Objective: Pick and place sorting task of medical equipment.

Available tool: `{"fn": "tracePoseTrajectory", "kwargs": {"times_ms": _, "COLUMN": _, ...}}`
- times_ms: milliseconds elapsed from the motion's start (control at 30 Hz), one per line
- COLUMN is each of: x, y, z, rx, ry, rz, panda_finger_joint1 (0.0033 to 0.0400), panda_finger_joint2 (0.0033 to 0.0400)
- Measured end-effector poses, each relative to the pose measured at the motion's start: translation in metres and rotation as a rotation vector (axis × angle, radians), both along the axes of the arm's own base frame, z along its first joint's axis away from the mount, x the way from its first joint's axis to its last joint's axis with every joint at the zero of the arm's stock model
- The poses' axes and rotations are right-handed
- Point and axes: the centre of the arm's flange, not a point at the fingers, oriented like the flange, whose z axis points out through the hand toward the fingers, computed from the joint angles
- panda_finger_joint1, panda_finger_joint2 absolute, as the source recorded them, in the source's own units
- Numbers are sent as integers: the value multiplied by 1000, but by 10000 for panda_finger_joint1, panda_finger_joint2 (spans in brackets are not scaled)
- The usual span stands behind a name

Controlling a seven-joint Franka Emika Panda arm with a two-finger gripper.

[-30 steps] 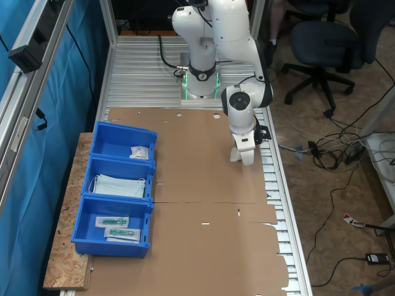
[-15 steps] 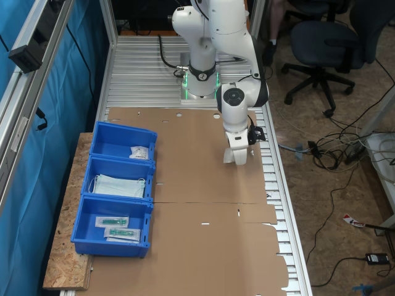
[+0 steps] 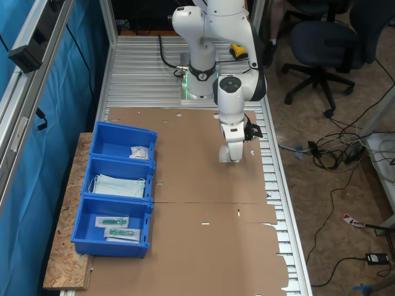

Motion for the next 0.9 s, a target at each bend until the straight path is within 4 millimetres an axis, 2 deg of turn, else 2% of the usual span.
{"fn": "tracePoseTrajectory", "kwargs": {"times_ms": 467, "x": 12, "y": -19, "z": 46, "rx": -20, "ry": -103, "rz": -33, "panda_finger_joint1": 71, "panda_finger_joint2": 71}}
{"fn": "tracePoseTrajectory", "kwargs": {"times_ms": 900, "x": 13, "y": -51, "z": 95, "rx": -33, "ry": -142, "rz": -94, "panda_finger_joint1": 71, "panda_finger_joint2": 71}}
